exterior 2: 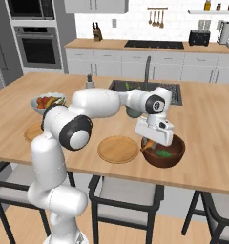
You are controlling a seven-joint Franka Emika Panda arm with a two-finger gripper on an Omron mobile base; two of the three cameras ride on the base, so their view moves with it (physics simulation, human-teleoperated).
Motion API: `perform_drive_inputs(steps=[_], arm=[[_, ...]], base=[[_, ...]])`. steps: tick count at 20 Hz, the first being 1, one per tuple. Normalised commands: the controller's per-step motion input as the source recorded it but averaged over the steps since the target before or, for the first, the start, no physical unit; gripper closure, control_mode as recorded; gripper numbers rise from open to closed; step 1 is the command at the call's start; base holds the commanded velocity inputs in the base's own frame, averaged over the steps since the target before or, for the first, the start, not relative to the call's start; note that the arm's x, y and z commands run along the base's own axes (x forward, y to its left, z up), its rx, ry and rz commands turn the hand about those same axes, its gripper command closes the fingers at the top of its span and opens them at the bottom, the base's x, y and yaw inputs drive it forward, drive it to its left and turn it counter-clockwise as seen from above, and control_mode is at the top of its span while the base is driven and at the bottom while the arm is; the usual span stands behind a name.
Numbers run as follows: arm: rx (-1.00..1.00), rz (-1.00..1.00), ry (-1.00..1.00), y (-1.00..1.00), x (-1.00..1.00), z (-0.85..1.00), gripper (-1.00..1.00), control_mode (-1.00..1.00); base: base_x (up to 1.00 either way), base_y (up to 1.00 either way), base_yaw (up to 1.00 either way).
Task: Pick the chicken drumstick and broccoli from their plates and place them in the bowl. Then put the bowl in the fridge.
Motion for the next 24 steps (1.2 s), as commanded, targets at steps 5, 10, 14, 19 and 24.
perform_drive_inputs(steps=[5, 10, 14, 19, 24], arm=[[-0.03, 0.00, -0.05, -0.02, 0.15, -0.25, 1.00, -1.00], [0.00, 0.00, -0.01, -0.19, 0.46, 0.00, 1.00, -1.00], [0.00, 0.00, -0.04, -0.16, 0.31, 0.00, 1.00, -1.00], [0.00, 0.00, -0.01, -0.27, 0.34, 0.00, 1.00, -1.00], [0.00, 0.00, 0.00, -0.13, 0.19, -0.07, 1.00, -1.00]], base=[[0.00, 0.00, 0.00], [0.00, 0.00, 0.00], [0.00, 0.00, 0.00], [0.00, 0.00, 0.00], [0.00, 0.00, 0.00]])
